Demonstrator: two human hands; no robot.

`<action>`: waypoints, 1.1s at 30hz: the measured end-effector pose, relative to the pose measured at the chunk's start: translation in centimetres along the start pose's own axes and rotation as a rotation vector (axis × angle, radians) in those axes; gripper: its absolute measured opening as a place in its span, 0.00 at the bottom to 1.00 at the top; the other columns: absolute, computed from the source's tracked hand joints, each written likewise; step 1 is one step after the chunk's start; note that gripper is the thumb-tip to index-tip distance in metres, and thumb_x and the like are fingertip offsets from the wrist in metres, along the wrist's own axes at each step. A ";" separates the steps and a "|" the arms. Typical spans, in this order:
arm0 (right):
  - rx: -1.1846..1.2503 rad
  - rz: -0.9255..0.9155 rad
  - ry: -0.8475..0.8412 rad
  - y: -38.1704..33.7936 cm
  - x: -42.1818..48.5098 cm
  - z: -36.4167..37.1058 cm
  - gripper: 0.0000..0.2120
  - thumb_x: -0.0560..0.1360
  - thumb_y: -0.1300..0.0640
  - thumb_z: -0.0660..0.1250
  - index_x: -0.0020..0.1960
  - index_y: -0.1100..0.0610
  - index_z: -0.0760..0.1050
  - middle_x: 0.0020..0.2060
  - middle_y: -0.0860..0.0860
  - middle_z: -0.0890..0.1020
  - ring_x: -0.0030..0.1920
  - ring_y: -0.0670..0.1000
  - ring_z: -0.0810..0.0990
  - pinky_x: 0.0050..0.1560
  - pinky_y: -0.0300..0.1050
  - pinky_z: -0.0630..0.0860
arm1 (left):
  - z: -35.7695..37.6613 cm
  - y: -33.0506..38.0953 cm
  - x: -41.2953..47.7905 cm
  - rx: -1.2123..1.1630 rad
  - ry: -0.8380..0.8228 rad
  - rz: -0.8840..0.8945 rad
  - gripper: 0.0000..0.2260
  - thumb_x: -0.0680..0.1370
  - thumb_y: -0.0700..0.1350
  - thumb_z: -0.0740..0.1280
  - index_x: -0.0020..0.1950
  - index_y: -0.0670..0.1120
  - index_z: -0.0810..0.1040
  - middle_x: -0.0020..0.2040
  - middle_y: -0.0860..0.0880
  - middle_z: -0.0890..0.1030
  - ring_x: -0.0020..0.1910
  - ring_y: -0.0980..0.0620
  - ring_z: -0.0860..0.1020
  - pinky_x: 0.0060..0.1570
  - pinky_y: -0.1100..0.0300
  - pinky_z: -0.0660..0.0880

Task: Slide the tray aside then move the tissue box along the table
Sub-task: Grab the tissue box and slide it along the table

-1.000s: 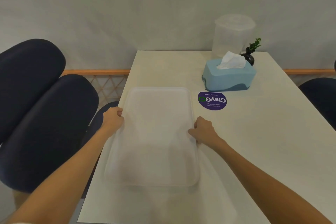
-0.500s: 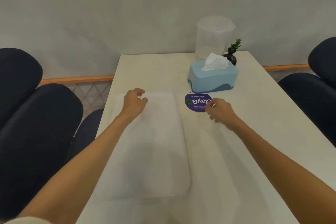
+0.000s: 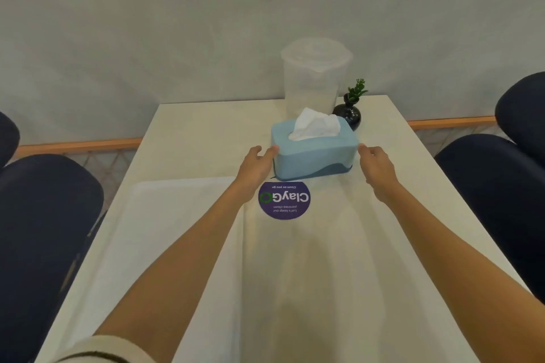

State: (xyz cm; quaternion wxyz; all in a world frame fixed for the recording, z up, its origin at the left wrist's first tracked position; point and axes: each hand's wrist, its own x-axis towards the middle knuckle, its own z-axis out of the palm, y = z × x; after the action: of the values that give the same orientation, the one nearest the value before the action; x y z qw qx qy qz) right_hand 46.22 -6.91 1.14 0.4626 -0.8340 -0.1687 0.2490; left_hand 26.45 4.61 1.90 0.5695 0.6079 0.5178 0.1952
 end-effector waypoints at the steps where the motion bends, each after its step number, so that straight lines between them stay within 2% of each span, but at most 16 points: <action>1: 0.015 0.022 -0.019 0.0 0.9 -0.2 0.25 0.80 0.44 0.52 0.71 0.58 0.62 0.69 0.57 0.70 0.61 0.57 0.72 0.59 0.54 0.71 | 0.8 0.2 0.4 -0.018 -0.011 -0.016 0.30 0.79 0.59 0.59 0.77 0.47 0.57 0.75 0.45 0.65 0.70 0.44 0.69 0.58 0.54 0.70; 3: 0.030 0.039 -0.084 0.1 2.5 -0.4 0.27 0.79 0.42 0.51 0.73 0.57 0.61 0.71 0.56 0.68 0.67 0.59 0.69 0.66 0.56 0.68 | 1.9 0.3 1.4 -0.067 -0.024 -0.041 0.33 0.78 0.62 0.58 0.77 0.47 0.56 0.74 0.46 0.67 0.67 0.44 0.72 0.56 0.55 0.72; 5: 0.046 0.035 -0.162 0.3 3.7 -0.4 0.29 0.79 0.40 0.51 0.73 0.56 0.61 0.71 0.56 0.68 0.67 0.59 0.69 0.66 0.56 0.67 | 2.7 -0.1 2.5 -0.110 -0.034 -0.071 0.36 0.74 0.66 0.59 0.75 0.47 0.60 0.71 0.45 0.72 0.62 0.45 0.76 0.60 0.50 0.76; 8: 0.100 0.035 -0.252 0.5 4.9 -0.3 0.28 0.79 0.40 0.52 0.72 0.56 0.63 0.68 0.56 0.71 0.62 0.56 0.71 0.62 0.53 0.68 | 3.8 -0.5 3.6 -0.125 -0.021 -0.076 0.30 0.75 0.65 0.58 0.70 0.46 0.68 0.61 0.46 0.78 0.56 0.45 0.79 0.60 0.47 0.77; 11: 0.144 0.003 -0.313 0.5 5.4 0.3 0.25 0.79 0.42 0.53 0.71 0.53 0.65 0.62 0.54 0.73 0.56 0.53 0.71 0.56 0.49 0.68 | 4.6 -0.4 3.9 -0.132 -0.014 -0.079 0.25 0.77 0.63 0.58 0.67 0.48 0.70 0.57 0.46 0.80 0.52 0.48 0.80 0.52 0.53 0.78; 14: 0.175 -0.015 -0.316 0.5 5.6 0.9 0.23 0.79 0.44 0.53 0.72 0.48 0.64 0.58 0.49 0.72 0.56 0.52 0.70 0.54 0.49 0.68 | 4.9 -0.5 4.1 -0.150 0.015 -0.079 0.25 0.77 0.62 0.58 0.69 0.49 0.68 0.57 0.46 0.79 0.54 0.46 0.79 0.54 0.51 0.77; 16: 0.190 -0.024 -0.313 0.6 5.5 1.4 0.23 0.78 0.44 0.54 0.73 0.46 0.63 0.58 0.49 0.72 0.56 0.52 0.71 0.54 0.49 0.69 | 4.7 -0.7 4.2 -0.171 0.049 -0.084 0.24 0.77 0.61 0.58 0.69 0.50 0.68 0.55 0.48 0.79 0.54 0.46 0.79 0.56 0.48 0.76; 18: 0.219 -0.043 -0.323 0.5 5.2 1.9 0.23 0.78 0.44 0.54 0.73 0.45 0.63 0.59 0.49 0.73 0.57 0.52 0.71 0.55 0.49 0.70 | 4.1 -0.8 4.1 -0.194 0.062 -0.075 0.23 0.78 0.60 0.58 0.68 0.50 0.68 0.52 0.49 0.78 0.51 0.47 0.79 0.52 0.50 0.78; 20: 0.253 -0.059 -0.343 0.1 4.8 2.6 0.24 0.78 0.43 0.55 0.73 0.45 0.62 0.60 0.49 0.73 0.58 0.51 0.72 0.55 0.49 0.70 | 3.1 -0.8 4.0 -0.195 0.082 -0.045 0.21 0.79 0.59 0.57 0.68 0.50 0.67 0.54 0.48 0.78 0.50 0.50 0.78 0.45 0.55 0.78; 22: 0.277 -0.075 -0.360 -0.6 4.2 3.6 0.24 0.78 0.43 0.55 0.73 0.44 0.62 0.60 0.48 0.73 0.58 0.51 0.72 0.56 0.49 0.70 | 1.6 -0.7 4.1 -0.194 0.115 -0.011 0.22 0.78 0.58 0.58 0.70 0.50 0.67 0.58 0.47 0.78 0.52 0.50 0.78 0.50 0.55 0.77; 25: 0.281 -0.104 -0.395 -1.8 3.1 5.7 0.23 0.78 0.43 0.55 0.73 0.43 0.61 0.59 0.49 0.73 0.58 0.51 0.72 0.57 0.50 0.71 | -1.3 -0.4 4.3 -0.189 0.173 0.026 0.21 0.79 0.57 0.59 0.69 0.50 0.67 0.57 0.49 0.77 0.50 0.54 0.76 0.52 0.56 0.75; 30: 0.305 -0.135 -0.445 -4.1 1.2 10.0 0.24 0.78 0.43 0.55 0.74 0.43 0.61 0.63 0.50 0.74 0.61 0.53 0.72 0.60 0.51 0.71 | -6.3 -0.6 4.9 -0.176 0.254 0.002 0.21 0.78 0.57 0.58 0.68 0.50 0.68 0.57 0.47 0.75 0.53 0.49 0.73 0.58 0.52 0.72; 33: 0.280 -0.158 -0.470 -5.6 0.0 12.8 0.25 0.78 0.42 0.55 0.74 0.43 0.60 0.65 0.50 0.73 0.61 0.54 0.72 0.62 0.52 0.71 | -9.7 -1.2 5.6 -0.185 0.264 -0.017 0.17 0.77 0.58 0.59 0.63 0.52 0.69 0.53 0.49 0.76 0.53 0.49 0.74 0.64 0.47 0.72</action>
State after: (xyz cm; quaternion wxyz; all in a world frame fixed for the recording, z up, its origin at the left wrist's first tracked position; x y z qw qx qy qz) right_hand 38.62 4.80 0.13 0.5396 -0.6656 -0.2999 0.4195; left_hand 20.11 13.96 1.55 0.5519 0.5175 0.5729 0.3154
